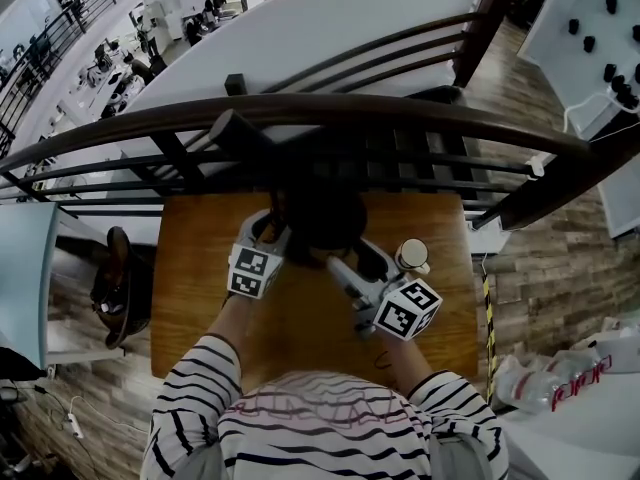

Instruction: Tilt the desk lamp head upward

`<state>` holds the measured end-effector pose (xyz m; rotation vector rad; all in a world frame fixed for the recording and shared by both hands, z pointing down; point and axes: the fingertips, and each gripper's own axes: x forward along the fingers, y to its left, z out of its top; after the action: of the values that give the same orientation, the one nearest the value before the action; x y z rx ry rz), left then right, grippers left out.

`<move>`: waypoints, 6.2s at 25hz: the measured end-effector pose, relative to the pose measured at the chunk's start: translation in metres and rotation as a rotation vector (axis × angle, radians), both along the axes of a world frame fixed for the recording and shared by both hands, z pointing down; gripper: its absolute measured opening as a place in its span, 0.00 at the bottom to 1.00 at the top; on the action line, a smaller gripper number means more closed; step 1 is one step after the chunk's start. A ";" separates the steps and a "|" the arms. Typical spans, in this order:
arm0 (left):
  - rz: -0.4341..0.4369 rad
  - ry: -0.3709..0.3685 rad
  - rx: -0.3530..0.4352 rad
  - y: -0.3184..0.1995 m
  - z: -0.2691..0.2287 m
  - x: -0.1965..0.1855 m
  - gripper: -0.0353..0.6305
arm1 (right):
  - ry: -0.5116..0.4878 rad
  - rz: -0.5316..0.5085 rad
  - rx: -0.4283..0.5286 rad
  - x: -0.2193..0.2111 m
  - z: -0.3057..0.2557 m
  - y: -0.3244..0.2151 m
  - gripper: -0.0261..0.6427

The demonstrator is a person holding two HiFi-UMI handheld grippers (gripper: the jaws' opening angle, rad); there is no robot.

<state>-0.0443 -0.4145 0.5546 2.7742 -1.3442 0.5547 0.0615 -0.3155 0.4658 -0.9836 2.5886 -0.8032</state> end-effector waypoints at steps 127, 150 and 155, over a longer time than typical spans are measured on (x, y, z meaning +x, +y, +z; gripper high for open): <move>-0.059 0.069 0.021 0.066 -0.027 -0.032 0.38 | 0.217 0.264 0.412 0.046 -0.211 0.067 0.66; 0.004 0.168 0.214 0.204 -0.117 -0.051 0.38 | 0.215 0.317 0.309 0.023 -0.122 0.168 0.48; 0.025 0.184 0.215 0.234 -0.126 -0.069 0.36 | 0.216 0.323 0.272 0.001 -0.109 0.188 0.40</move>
<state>-0.1134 -0.1807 0.4285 2.9235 -1.4064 0.1562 0.0624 -0.1270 0.3565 -1.4134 2.5198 -0.2679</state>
